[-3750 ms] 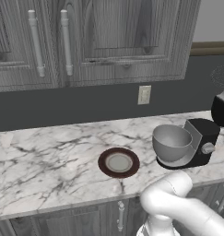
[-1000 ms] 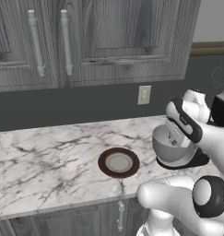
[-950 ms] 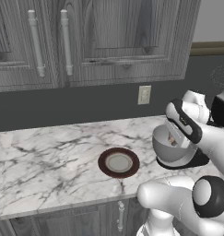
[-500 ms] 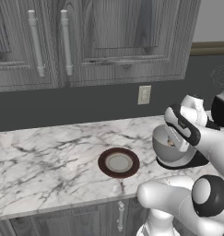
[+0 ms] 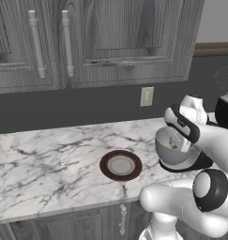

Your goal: Add butter and sugar cubes to the stand mixer bowl and then turn on the stand mixer to begin making frosting.

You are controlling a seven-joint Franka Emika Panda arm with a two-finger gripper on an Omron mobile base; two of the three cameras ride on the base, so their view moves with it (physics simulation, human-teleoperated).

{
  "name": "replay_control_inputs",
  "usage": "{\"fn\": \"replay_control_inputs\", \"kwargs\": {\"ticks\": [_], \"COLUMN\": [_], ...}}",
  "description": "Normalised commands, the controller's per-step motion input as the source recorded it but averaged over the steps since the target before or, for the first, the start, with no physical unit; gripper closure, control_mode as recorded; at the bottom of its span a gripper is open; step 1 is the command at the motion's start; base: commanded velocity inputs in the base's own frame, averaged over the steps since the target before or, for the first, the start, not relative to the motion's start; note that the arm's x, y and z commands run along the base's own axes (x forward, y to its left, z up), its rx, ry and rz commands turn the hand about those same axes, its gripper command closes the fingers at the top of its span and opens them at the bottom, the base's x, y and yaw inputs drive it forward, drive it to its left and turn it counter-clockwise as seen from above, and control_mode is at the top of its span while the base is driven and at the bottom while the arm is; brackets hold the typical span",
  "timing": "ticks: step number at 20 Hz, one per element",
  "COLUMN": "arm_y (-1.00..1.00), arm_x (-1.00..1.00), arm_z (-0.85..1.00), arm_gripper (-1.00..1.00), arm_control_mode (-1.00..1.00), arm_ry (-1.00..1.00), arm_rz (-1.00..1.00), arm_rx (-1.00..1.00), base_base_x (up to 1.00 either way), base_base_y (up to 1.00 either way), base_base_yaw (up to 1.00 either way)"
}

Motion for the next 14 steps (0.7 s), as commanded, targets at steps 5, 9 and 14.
{"fn": "replay_control_inputs", "kwargs": {"ticks": [5,9,14], "arm_y": [0.00,0.00,0.00], "arm_x": [0.06,-0.01,-0.09], "arm_z": [-0.26,-0.21,-0.01], "arm_gripper": [-1.00,-1.00,-1.00], "arm_control_mode": [-1.00,-1.00,-1.00], "arm_ry": [0.02,-0.01,-0.04], "arm_rz": [0.00,0.00,0.00], "arm_rx": [-0.01,0.00,0.00], "base_base_x": [0.00,0.00,0.00], "base_base_y": [0.00,0.00,0.00], "base_base_yaw": [0.00,0.00,0.00]}}
